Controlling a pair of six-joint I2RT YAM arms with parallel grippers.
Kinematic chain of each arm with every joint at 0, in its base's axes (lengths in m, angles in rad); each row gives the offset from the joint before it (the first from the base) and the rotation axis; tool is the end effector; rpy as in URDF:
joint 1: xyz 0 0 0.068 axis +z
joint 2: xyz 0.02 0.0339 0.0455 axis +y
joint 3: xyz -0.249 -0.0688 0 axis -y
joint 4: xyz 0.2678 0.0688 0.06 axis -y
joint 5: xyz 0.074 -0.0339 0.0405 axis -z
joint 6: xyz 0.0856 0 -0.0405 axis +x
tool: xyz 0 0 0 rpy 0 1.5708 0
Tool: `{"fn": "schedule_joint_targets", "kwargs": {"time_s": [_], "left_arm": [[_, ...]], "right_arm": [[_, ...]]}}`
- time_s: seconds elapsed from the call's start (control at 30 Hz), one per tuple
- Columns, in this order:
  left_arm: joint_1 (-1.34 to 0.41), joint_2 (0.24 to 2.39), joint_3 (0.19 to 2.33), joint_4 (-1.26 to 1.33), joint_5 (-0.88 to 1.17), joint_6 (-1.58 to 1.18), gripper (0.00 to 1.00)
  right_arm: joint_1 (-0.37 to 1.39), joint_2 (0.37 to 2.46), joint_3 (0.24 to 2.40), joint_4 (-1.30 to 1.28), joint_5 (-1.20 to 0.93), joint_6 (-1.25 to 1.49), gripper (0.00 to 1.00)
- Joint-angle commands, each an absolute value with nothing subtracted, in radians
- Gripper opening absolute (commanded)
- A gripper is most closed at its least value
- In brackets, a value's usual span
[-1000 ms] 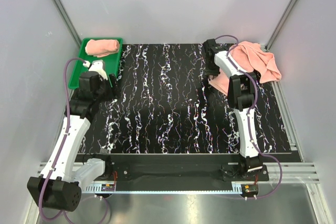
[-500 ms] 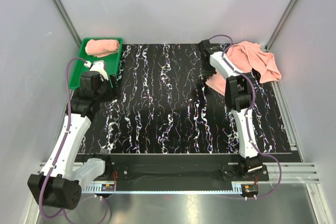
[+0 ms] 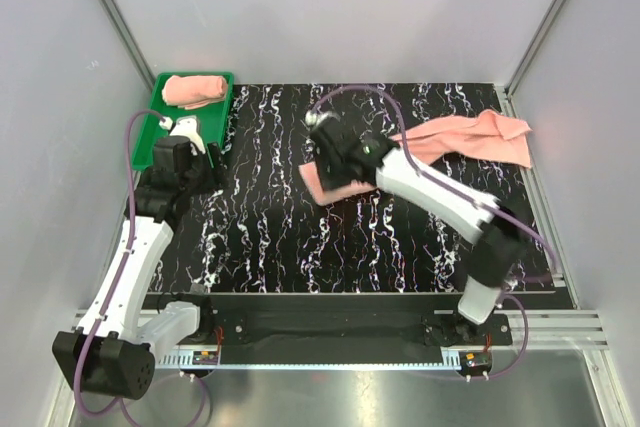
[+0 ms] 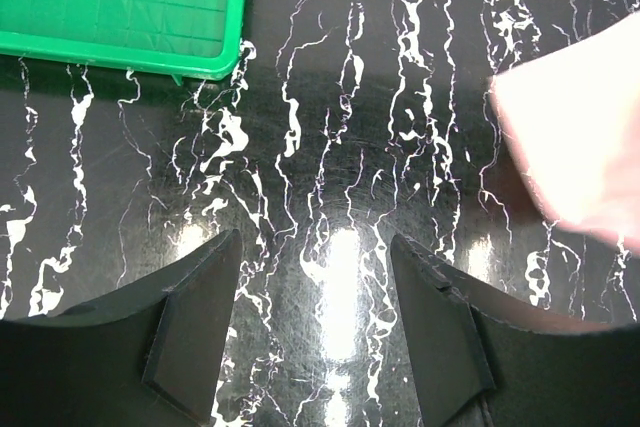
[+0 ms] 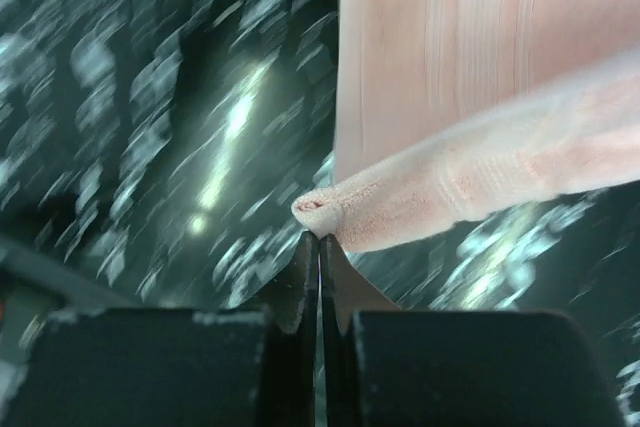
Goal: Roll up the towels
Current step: Move the towel to the center of the board, then flatten the towel
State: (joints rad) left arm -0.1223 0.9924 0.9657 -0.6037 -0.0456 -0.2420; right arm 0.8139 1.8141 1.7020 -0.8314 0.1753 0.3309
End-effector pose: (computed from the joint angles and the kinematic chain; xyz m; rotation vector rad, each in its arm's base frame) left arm 0.2804 -0.0305 0.2808 -0.1574 2.1990 -0.1535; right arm 0.3169 0.3138 0.2567 -0.5310 2.4552 0.2557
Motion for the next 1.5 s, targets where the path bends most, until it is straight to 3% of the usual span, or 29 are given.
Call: {"fn": "schedule_joint_targets", "kwargs": {"time_s": [0.0, 0.13, 0.33, 0.37, 0.43, 0.47, 0.5, 0.67, 0.8, 0.9, 0.93, 1.1, 1.17, 1.47], "left_arm": [[-0.132, 0.991, 0.999, -0.588, -0.071, -0.225, 0.66], [-0.140, 0.991, 1.005, -0.592, -0.063, -0.232, 0.67], [-0.150, 1.029, 1.025, -0.604, -0.029, -0.235, 0.67], [-0.158, 1.035, 1.025, -0.607, -0.032, -0.235, 0.67], [-0.170, 1.038, 1.023, -0.611, -0.038, -0.233, 0.67], [-0.178, 1.040, 1.023, -0.615, -0.044, -0.233, 0.67], [-0.196, 1.042, 1.023, -0.620, -0.052, -0.233, 0.67], [-0.262, 1.037, 1.032, -0.673, -0.104, -0.261, 0.67], [-0.304, 0.997, 1.016, -0.748, -0.104, -0.340, 0.68], [-0.337, 0.945, 0.948, -0.784, -0.048, -0.417, 0.69], [-0.350, 0.922, 0.905, -0.790, -0.010, -0.451, 0.69], [-0.462, 0.871, 0.769, -0.740, 0.069, -0.563, 0.69], [-0.524, 0.873, 0.735, -0.724, 0.066, -0.621, 0.70], [-0.667, 0.868, 0.600, -0.612, 0.003, -0.781, 0.70]], "right_arm": [[1.006, 1.541, 1.493, -0.825, 0.168, 0.507, 0.00], [1.104, 1.129, 1.194, -0.903, 0.247, 0.850, 0.00], [1.127, 0.793, 0.903, -1.011, 0.207, 1.095, 0.02], [1.127, 0.784, 0.875, -0.988, 0.177, 1.089, 0.21], [1.131, 0.798, 0.821, -0.919, 0.103, 1.080, 0.38], [1.141, 0.811, 0.809, -0.888, 0.074, 1.071, 0.62], [1.150, 0.831, 0.804, -0.844, 0.037, 1.059, 0.69], [1.216, 0.982, 0.934, -0.896, 0.115, 0.996, 0.81], [1.215, 1.034, 1.073, -1.032, 0.390, 1.009, 0.99], [1.157, 1.057, 1.130, -1.091, 0.543, 1.026, 1.00], [1.055, 1.057, 1.129, -1.066, 0.535, 0.965, 1.00], [0.616, 1.129, 1.103, -0.801, 0.226, 0.697, 1.00], [0.467, 1.190, 1.135, -0.796, 0.203, 0.654, 1.00], [0.023, 1.517, 1.302, -0.654, 0.003, 0.542, 1.00]]}}
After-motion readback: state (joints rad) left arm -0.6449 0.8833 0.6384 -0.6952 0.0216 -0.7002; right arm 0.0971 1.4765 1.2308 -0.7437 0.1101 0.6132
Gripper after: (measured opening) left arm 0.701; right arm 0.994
